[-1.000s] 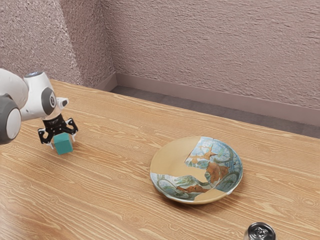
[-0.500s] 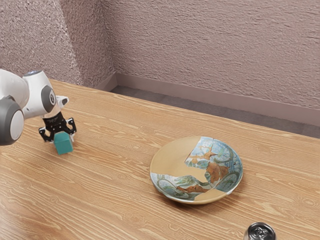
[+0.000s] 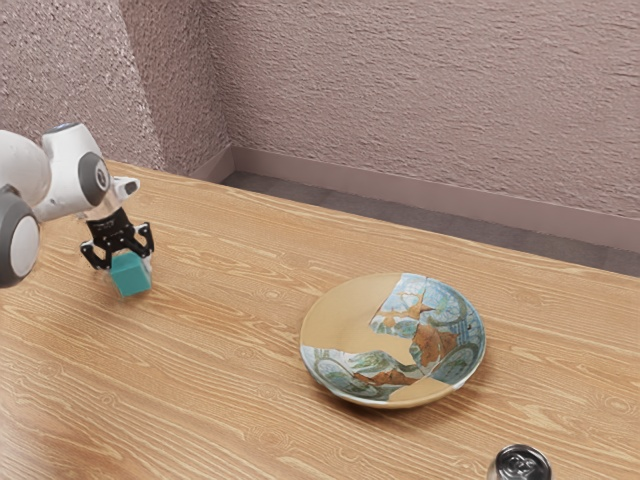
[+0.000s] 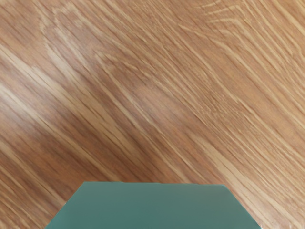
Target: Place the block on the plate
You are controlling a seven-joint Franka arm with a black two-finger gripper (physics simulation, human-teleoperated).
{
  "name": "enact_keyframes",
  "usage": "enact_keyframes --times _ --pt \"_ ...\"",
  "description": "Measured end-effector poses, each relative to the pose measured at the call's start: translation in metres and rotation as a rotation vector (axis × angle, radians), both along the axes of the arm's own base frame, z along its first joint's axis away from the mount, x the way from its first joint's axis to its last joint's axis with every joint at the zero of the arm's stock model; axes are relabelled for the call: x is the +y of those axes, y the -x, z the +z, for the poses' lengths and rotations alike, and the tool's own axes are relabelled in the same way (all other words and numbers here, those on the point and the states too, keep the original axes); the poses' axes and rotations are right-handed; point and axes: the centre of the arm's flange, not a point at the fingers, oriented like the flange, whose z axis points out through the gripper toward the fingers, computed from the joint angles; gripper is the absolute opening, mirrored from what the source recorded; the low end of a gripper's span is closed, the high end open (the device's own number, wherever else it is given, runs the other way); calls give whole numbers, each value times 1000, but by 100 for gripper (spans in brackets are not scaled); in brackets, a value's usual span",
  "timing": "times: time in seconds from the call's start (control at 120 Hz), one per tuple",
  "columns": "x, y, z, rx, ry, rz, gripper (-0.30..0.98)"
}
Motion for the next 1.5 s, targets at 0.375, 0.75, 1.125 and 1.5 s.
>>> enact_keyframes --times 0.375,0.75,1.125,1.5 --pt "-135 -37 104 -100 60 -269 39" --pt "-344 -32 195 -129 34 -635 39" --pt "-523 9 206 -99 120 -842 39" --pt "-570 -8 125 -31 220 -804 39"
